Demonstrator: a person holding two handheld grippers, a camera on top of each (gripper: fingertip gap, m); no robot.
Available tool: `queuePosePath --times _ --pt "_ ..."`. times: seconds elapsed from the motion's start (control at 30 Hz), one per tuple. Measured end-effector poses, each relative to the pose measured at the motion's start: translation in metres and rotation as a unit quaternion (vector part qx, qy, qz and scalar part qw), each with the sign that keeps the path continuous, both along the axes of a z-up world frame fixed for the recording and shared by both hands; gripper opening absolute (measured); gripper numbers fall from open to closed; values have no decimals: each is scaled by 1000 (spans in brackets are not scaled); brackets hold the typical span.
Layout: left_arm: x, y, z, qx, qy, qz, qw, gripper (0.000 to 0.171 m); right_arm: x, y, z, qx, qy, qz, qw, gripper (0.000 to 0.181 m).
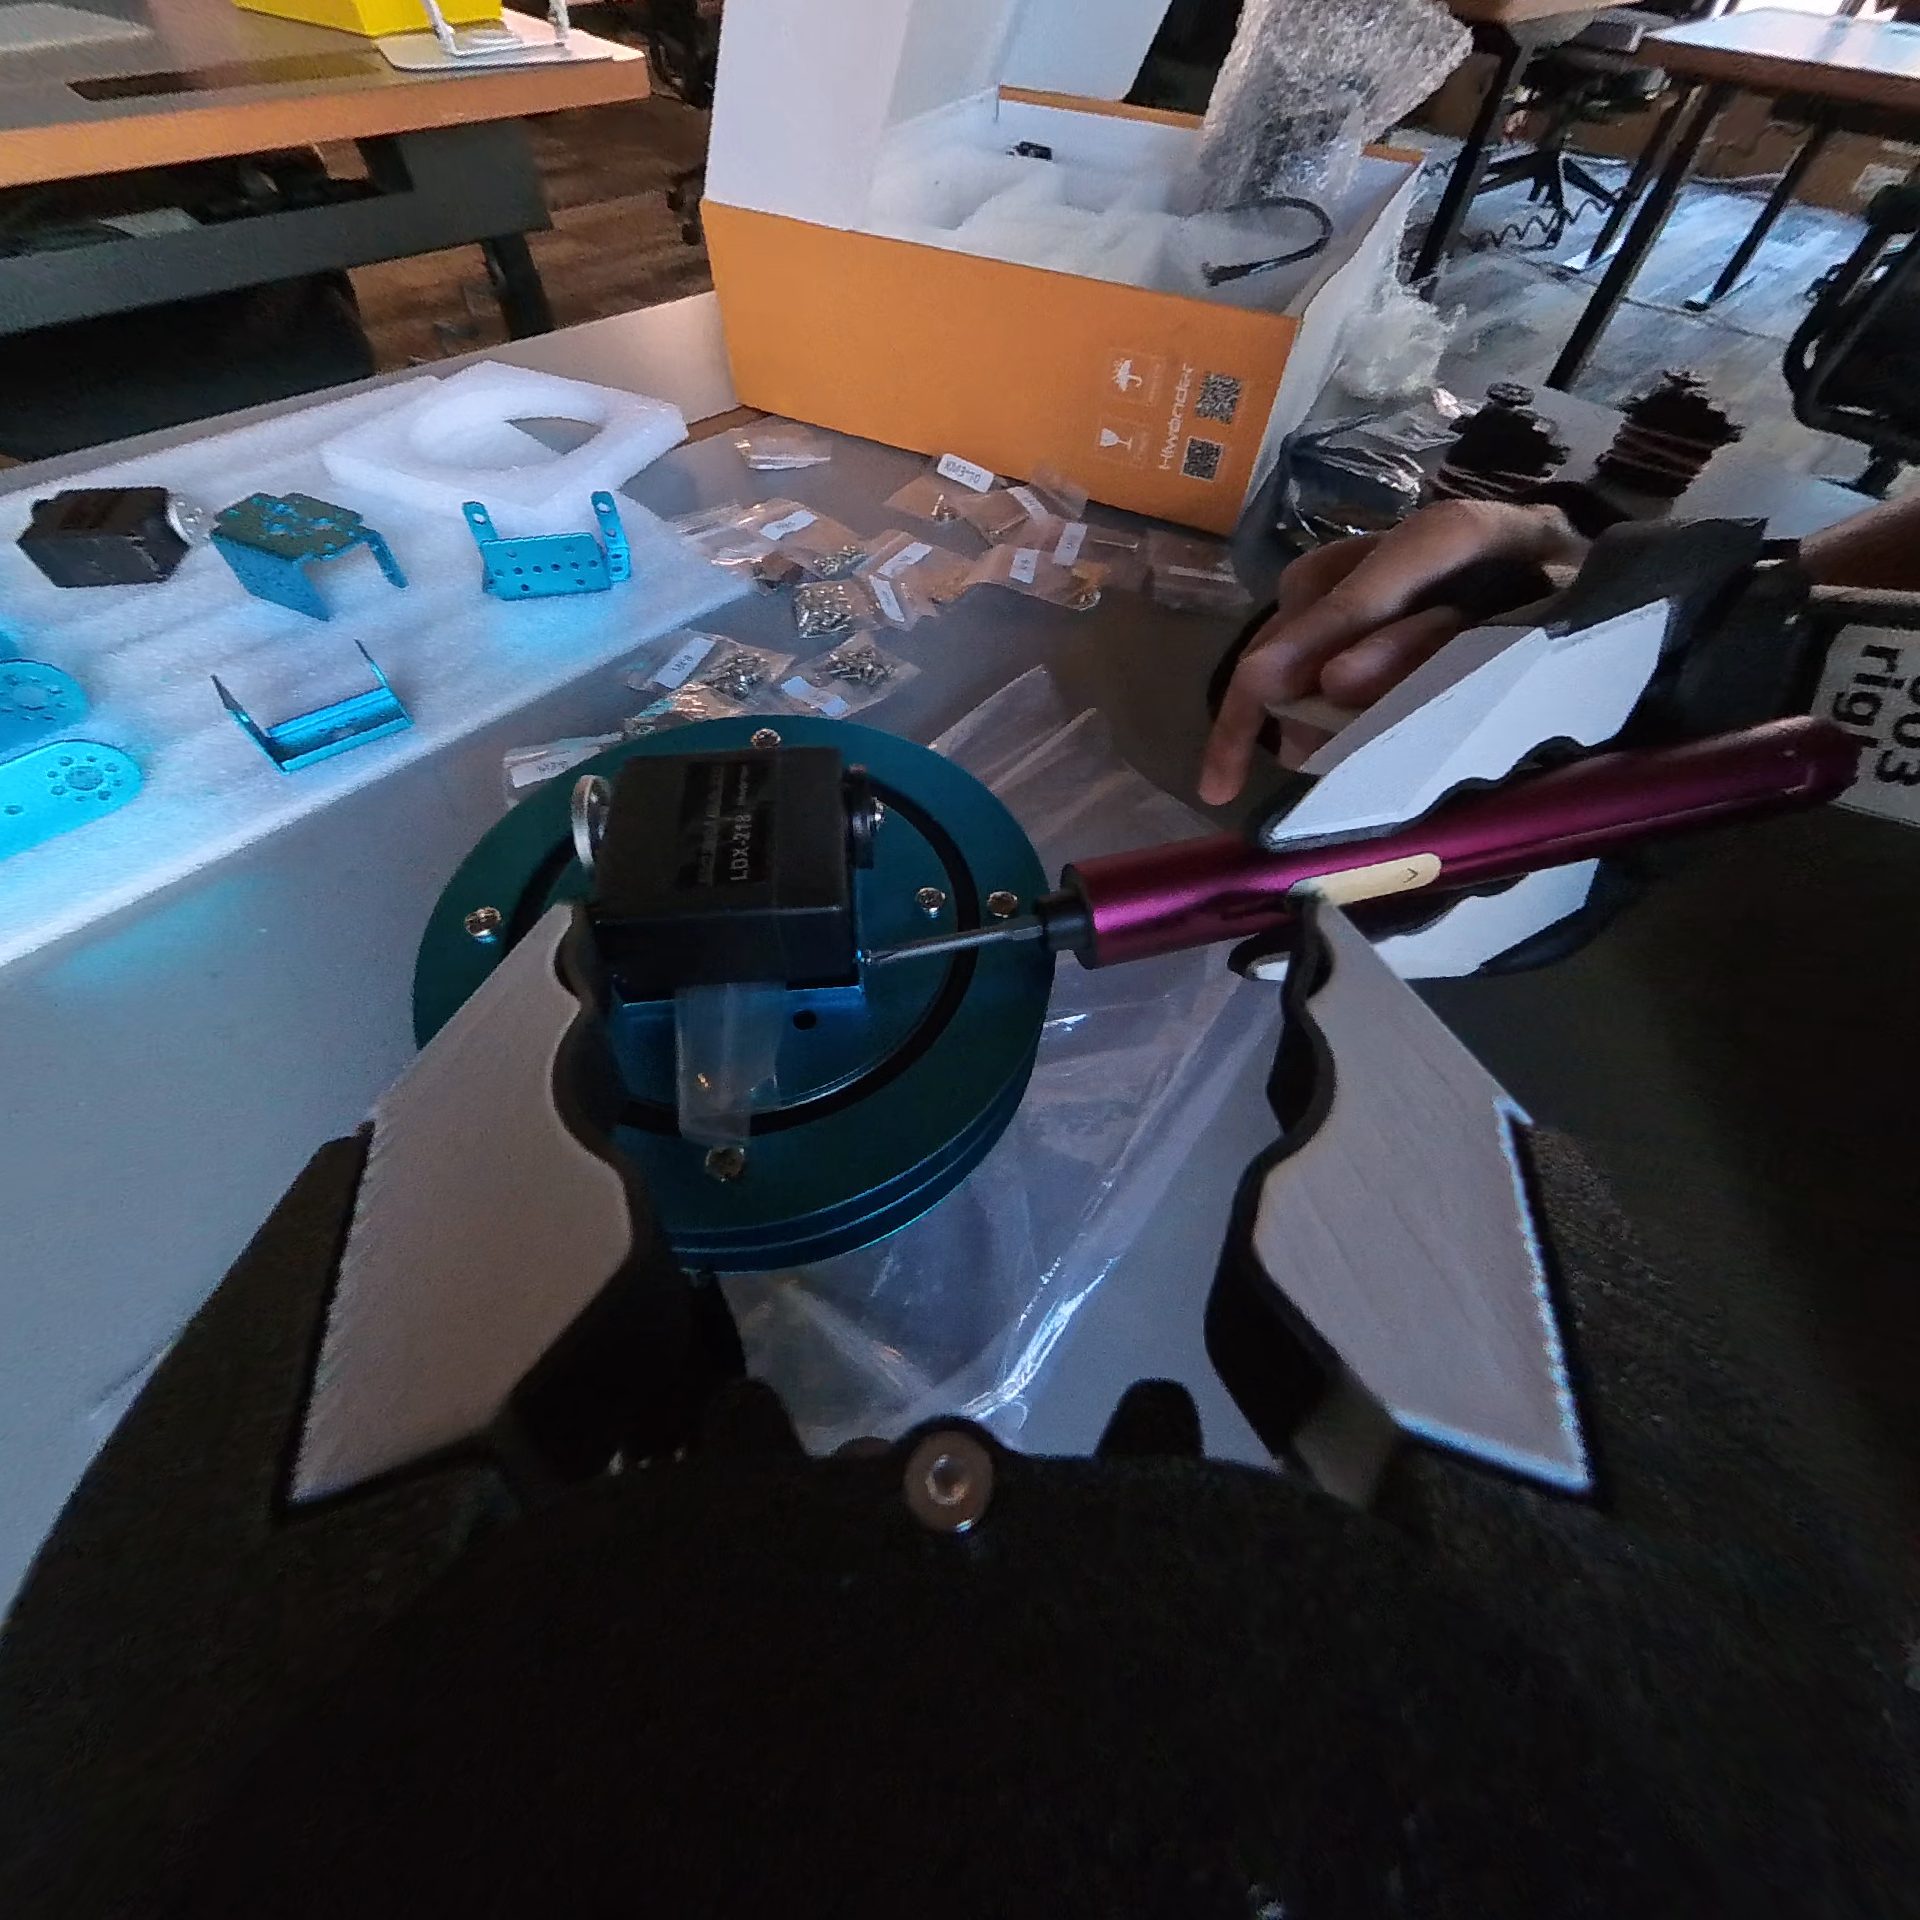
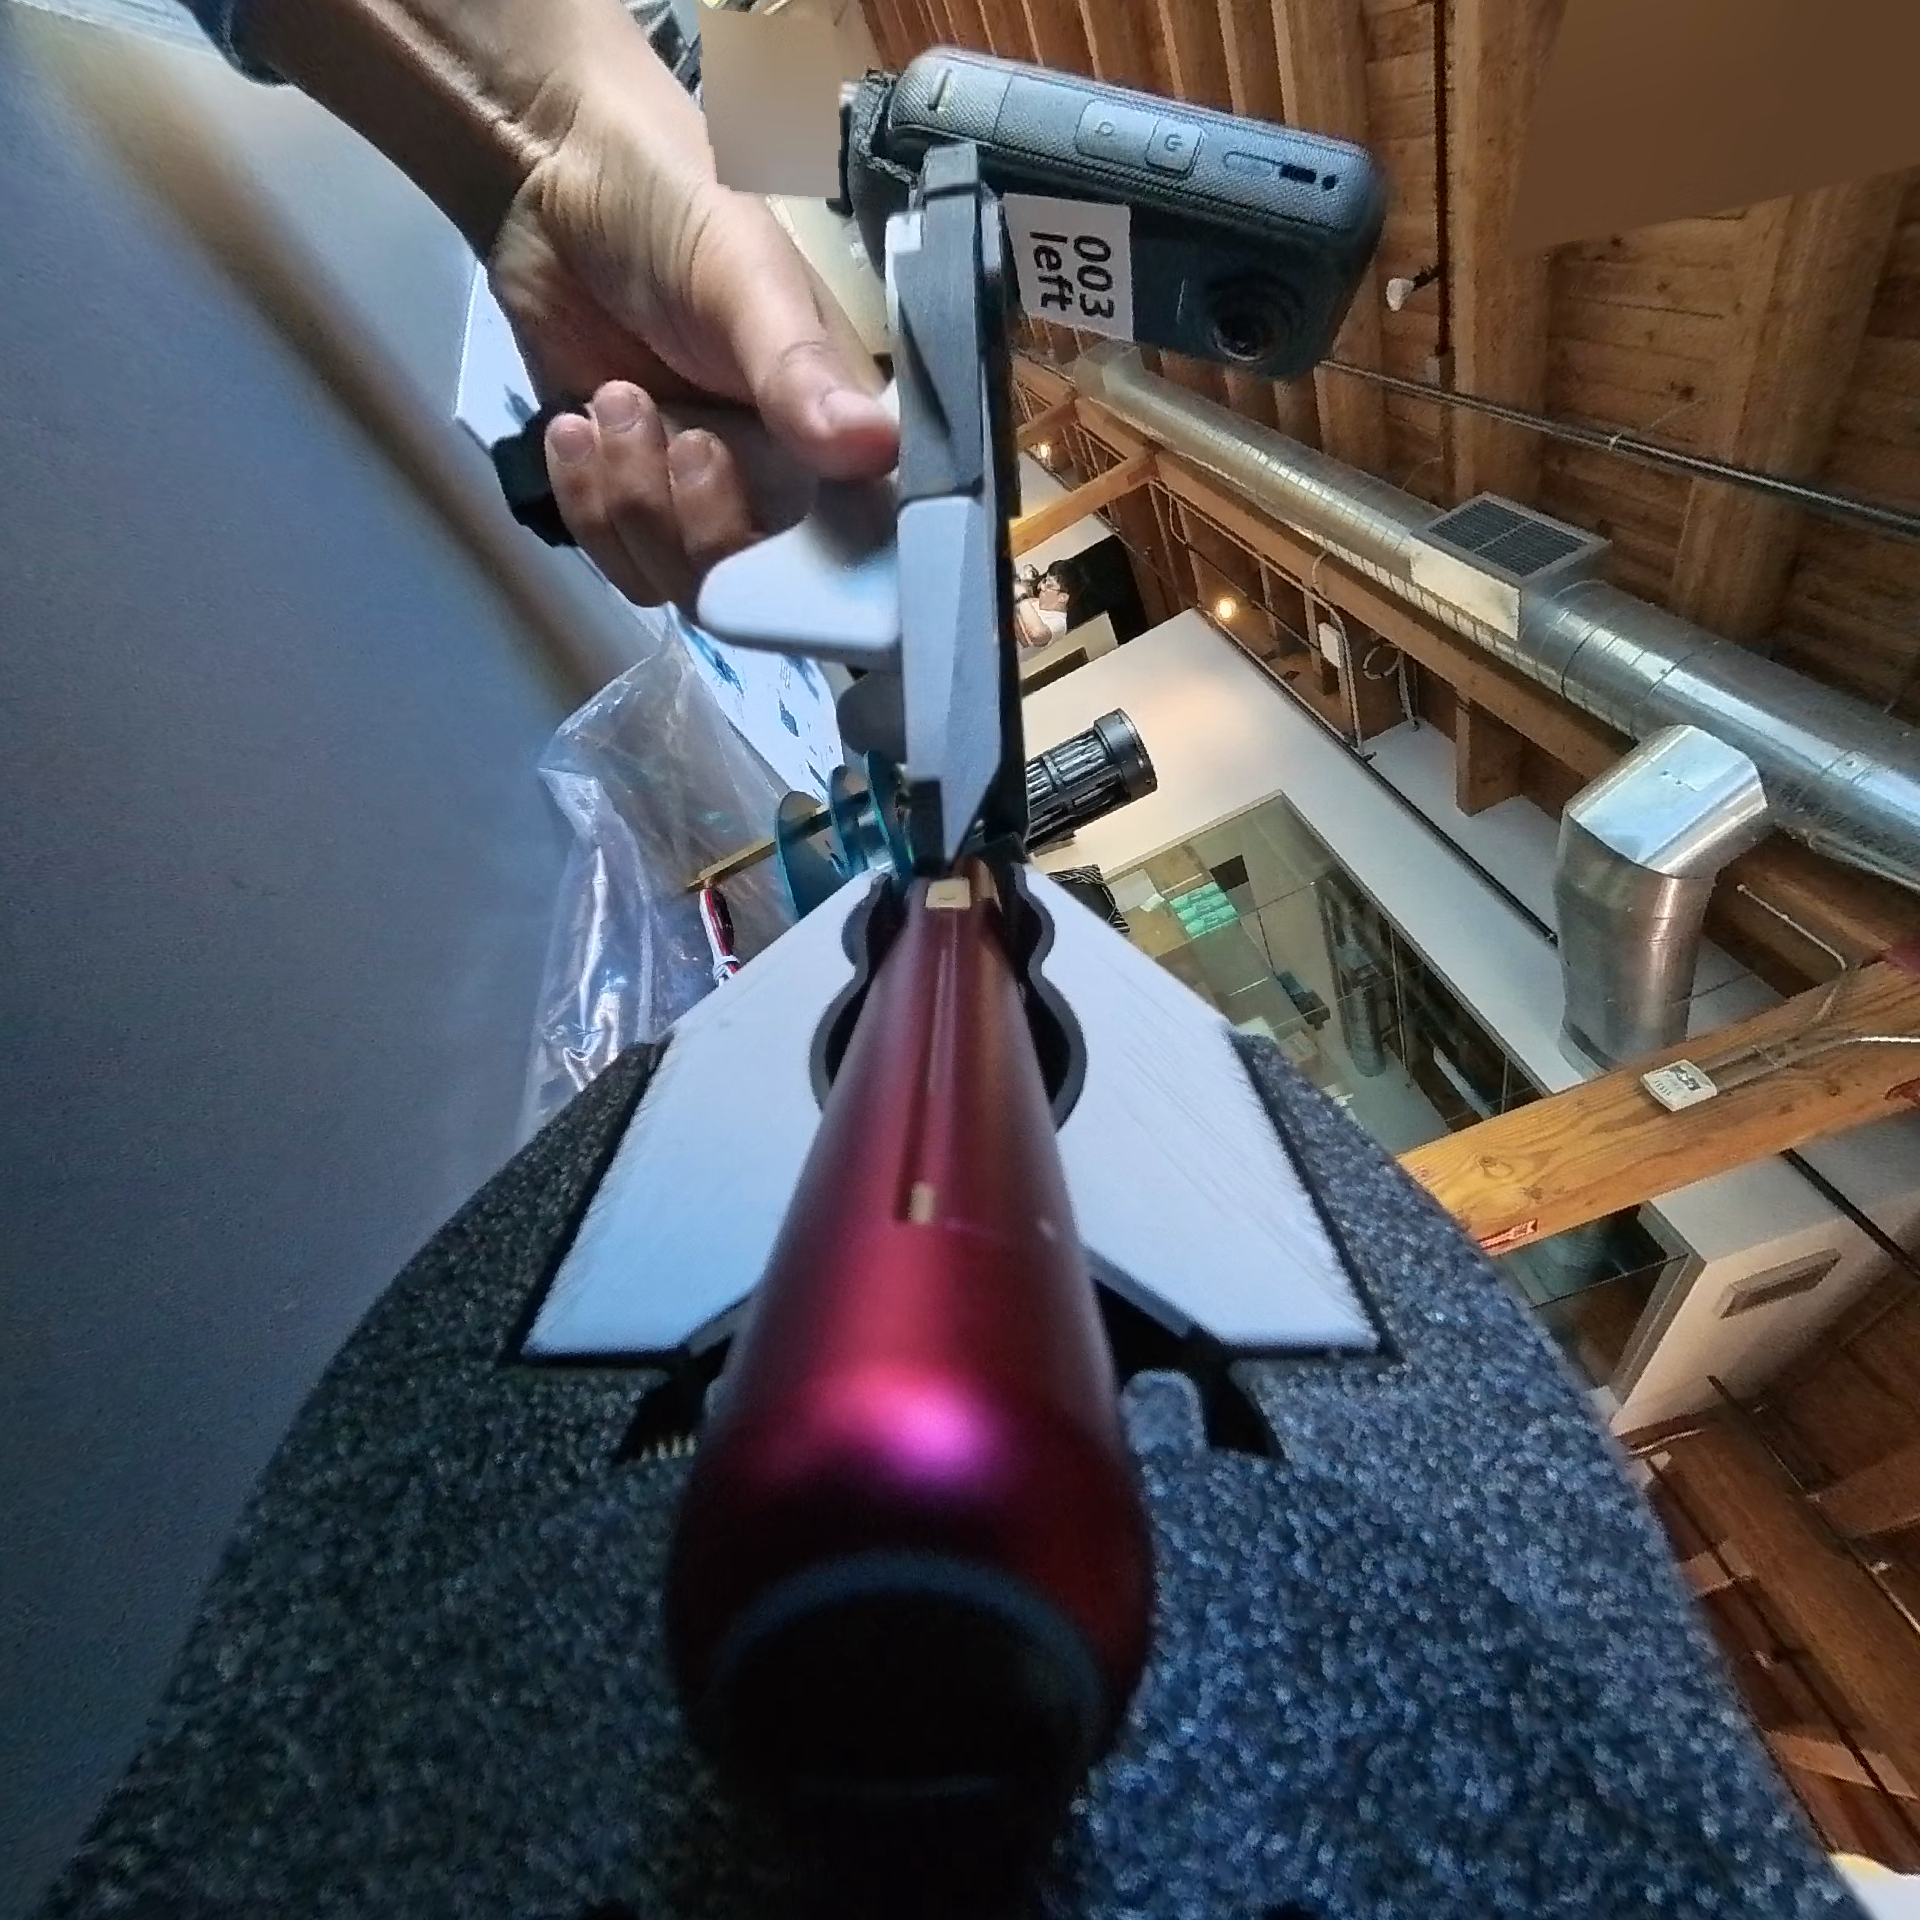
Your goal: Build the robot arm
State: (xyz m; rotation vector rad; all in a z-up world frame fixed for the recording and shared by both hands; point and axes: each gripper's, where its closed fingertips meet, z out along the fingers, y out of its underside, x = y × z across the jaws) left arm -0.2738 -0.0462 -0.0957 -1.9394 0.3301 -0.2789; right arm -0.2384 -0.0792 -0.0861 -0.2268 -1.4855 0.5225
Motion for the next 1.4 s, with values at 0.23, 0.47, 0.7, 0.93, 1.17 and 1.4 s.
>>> queuePosePath --times 0.23,0.47,0.7,0.93,1.17,1.4 --pt "0 0 0 0 -4 1 1000 129 0 0 0 5 2 2 1000 21" --pt "1 2 1 16 0 8 1000 129 0 1 -1 5 0 0 1000 21" --pt "0 3 1 27 -5 14 1000 128 -1 3 0 5 2 -8 1000 21" --pt "0 4 1 27 -2 12 1000 128 -2 5 0 9 1 -11 1000 21" --pt "0 4 0 36 5 20 999 129 -1 7 -1 9 1 -11 1000 21" --pt "0 5 0 44 7 22 999 129 -2 7 0 7 2 -12 1000 20"
